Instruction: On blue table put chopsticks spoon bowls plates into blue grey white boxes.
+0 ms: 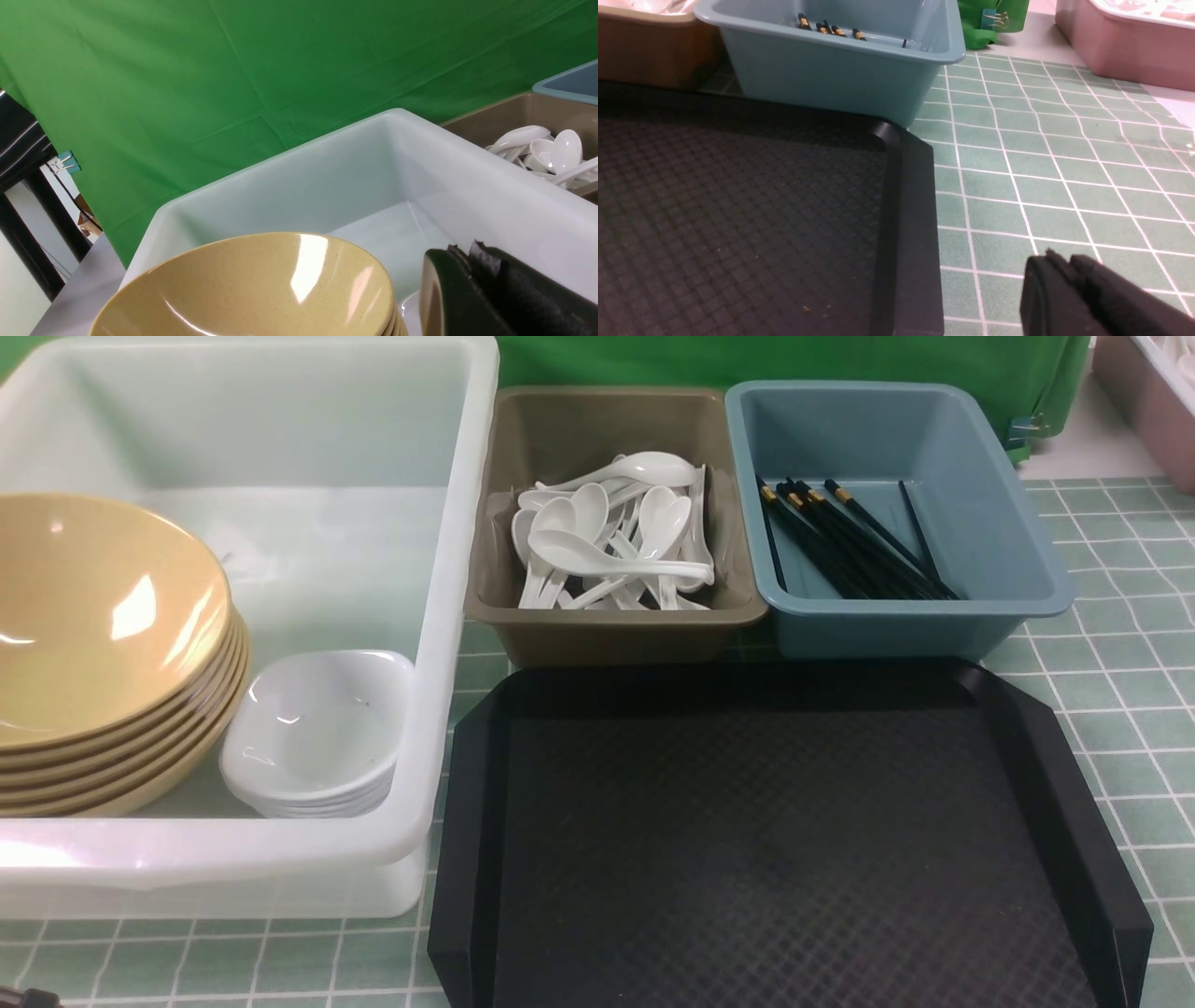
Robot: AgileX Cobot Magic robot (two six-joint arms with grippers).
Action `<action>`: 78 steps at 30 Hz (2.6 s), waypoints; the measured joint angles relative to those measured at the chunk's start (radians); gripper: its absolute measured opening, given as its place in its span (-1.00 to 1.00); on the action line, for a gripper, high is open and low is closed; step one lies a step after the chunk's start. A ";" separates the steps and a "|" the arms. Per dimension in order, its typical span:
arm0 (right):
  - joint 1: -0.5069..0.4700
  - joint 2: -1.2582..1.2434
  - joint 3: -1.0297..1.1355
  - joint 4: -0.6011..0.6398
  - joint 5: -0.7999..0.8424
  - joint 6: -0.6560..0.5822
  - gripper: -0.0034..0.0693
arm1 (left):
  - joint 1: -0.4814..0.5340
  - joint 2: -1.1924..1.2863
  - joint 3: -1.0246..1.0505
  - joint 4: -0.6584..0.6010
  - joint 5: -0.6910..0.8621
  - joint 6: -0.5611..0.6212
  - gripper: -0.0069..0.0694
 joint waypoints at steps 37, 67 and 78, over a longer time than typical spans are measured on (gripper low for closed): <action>-0.001 -0.001 0.000 0.002 0.000 -0.004 -0.57 | 0.317 -0.107 0.230 -0.967 0.116 0.514 -0.81; -0.001 -0.001 0.000 0.002 0.000 -0.004 -0.49 | 0.318 -0.107 0.229 -0.971 0.116 0.454 -0.81; -0.001 -0.001 0.000 0.002 0.000 -0.004 -0.46 | 0.318 -0.107 0.229 -0.971 0.116 0.454 -0.81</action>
